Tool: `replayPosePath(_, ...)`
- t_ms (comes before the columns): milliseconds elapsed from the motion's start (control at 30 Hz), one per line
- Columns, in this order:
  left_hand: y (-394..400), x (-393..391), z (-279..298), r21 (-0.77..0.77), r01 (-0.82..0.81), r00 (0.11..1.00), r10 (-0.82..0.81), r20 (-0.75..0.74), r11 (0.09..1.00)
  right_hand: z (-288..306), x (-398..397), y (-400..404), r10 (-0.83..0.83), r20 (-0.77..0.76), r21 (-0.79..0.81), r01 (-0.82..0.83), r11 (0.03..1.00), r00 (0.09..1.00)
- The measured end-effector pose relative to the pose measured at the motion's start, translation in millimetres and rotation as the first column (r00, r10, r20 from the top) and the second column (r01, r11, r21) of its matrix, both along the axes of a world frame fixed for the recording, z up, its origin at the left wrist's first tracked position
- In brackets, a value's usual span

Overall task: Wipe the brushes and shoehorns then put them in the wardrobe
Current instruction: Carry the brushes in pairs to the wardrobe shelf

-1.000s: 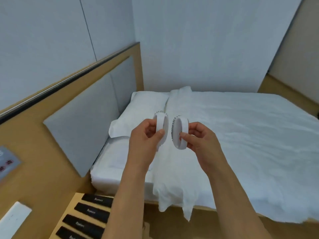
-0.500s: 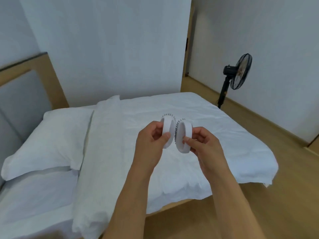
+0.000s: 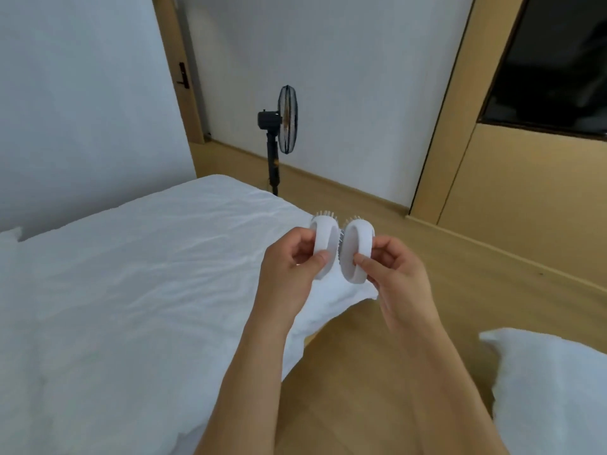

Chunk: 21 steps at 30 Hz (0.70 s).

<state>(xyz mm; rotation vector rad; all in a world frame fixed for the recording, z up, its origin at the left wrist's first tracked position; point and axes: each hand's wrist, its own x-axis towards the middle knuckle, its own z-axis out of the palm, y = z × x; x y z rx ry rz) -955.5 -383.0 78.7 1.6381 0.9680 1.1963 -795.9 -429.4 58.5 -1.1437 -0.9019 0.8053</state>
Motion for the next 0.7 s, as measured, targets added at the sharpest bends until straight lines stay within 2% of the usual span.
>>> replayPosePath(200, 58.6, 76.4, -14.9, -0.036, 0.216, 0.976, -0.215, 0.013, 0.976, -14.8, 63.2, 31.5, -0.186, 0.021, 0.005, 0.186, 0.982, 0.982)
replayPosePath(433, 166.3, 148.3, -6.5, -0.056, 0.412, 0.910, -0.409, 0.069, 0.909, -5.9, 119.5, 111.9, -0.322, 0.067, 0.030, 0.320, 0.947, 0.944)
replayPosePath(700, 262.2, 221.3, 4.3, -0.069, 0.574, 0.817, -0.563, 0.126, 0.816, 5.2, 170.2, 182.5, -0.493, -0.013, 0.039, 0.493, 0.869, 0.870)
